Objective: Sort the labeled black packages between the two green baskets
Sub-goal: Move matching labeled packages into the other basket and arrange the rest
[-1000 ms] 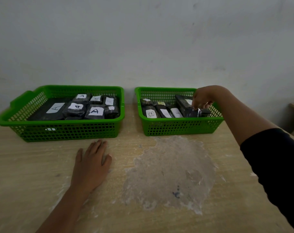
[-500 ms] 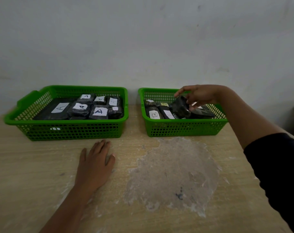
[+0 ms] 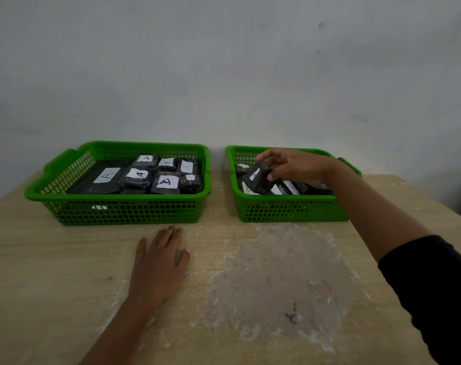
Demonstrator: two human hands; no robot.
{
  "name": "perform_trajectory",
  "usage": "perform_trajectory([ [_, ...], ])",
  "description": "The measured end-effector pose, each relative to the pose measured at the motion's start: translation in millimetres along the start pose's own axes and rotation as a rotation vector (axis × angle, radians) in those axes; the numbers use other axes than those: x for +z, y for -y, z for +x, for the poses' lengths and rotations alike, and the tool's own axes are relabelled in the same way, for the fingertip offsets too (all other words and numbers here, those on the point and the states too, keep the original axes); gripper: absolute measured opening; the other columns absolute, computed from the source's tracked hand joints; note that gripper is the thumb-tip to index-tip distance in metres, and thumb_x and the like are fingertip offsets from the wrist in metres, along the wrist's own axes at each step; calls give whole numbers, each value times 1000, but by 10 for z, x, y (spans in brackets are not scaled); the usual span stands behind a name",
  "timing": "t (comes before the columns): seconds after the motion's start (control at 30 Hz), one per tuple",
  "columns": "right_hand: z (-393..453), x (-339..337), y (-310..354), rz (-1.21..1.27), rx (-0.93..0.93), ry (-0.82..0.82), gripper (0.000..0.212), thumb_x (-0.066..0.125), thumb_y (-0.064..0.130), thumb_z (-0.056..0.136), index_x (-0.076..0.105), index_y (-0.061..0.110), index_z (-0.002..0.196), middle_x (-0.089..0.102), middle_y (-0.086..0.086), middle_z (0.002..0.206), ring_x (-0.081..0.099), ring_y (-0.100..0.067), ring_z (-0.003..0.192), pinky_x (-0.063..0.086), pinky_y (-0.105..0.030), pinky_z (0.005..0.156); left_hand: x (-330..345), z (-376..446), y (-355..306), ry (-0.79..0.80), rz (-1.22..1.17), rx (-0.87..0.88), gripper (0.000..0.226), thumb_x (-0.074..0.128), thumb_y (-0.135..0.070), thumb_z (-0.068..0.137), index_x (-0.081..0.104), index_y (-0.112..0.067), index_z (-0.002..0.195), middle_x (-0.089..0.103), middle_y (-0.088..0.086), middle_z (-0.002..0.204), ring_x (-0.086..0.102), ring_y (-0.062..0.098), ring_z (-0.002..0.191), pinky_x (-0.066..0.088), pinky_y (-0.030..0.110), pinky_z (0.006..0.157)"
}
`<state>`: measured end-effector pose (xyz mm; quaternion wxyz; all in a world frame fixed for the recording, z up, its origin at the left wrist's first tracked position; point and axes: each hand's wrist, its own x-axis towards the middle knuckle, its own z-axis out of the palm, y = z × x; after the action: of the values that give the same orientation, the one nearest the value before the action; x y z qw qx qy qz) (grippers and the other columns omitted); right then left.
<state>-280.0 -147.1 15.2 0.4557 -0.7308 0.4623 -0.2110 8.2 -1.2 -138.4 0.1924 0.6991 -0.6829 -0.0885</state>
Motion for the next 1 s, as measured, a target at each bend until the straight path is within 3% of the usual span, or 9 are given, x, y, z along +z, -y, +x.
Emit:
perform_trajectory([
  [0.1,-11,102,39,-56,-45,48,48,48,-17,85,52,9,125,57,-13,124,58,-25,114,48,-36,99,5,-4,9,4,-11,0,54,29,-38,99,16,-28,150,9,-9,161,5,8,148,-3,41,121],
  [0.23,-37,129,107,-40,-56,117,45,43,-21,84,54,16,106,59,-14,117,60,-25,107,52,-27,85,15,2,15,7,3,0,55,30,-39,98,16,-27,150,9,-9,161,5,8,148,-2,41,121],
  [0.37,75,188,235,-32,-112,151,45,47,-19,84,57,21,102,58,-14,123,59,-22,108,52,-26,86,15,4,22,8,-5,-3,55,30,-39,98,17,-27,150,10,-8,161,5,8,148,-2,41,120],
  [0.53,513,681,658,-89,-280,106,36,66,1,84,58,29,104,58,-9,118,64,-20,100,51,-28,89,6,3,22,11,-8,14,55,31,-38,98,19,-26,150,11,-7,161,7,9,147,-3,42,120],
  [0.67,957,1349,960,-206,-290,21,42,76,16,78,52,16,113,57,-1,104,60,-16,86,50,-23,73,24,8,44,-2,-32,26,55,31,-39,97,20,-25,149,12,-7,161,7,8,147,-4,42,120],
  [0.77,1243,1773,1077,-279,-291,-22,48,80,24,73,50,14,109,56,-4,103,55,-17,85,48,-29,73,42,20,53,-19,-27,34,56,30,-40,96,21,-24,149,14,-6,160,8,8,146,-4,43,120],
  [0.9,1507,2221,1172,-432,-343,71,55,81,34,71,49,14,111,56,-3,106,54,-17,86,46,-27,66,63,39,45,-49,-61,47,54,32,-39,95,26,-23,146,20,-6,158,12,9,145,-3,45,120],
  [1.0,1632,2416,1224,-606,-362,163,47,75,29,79,49,12,115,61,-9,115,61,-24,95,51,-38,82,71,27,41,-77,-102,52,53,34,-38,94,30,-22,144,24,-7,155,12,8,144,-3,46,120],
])
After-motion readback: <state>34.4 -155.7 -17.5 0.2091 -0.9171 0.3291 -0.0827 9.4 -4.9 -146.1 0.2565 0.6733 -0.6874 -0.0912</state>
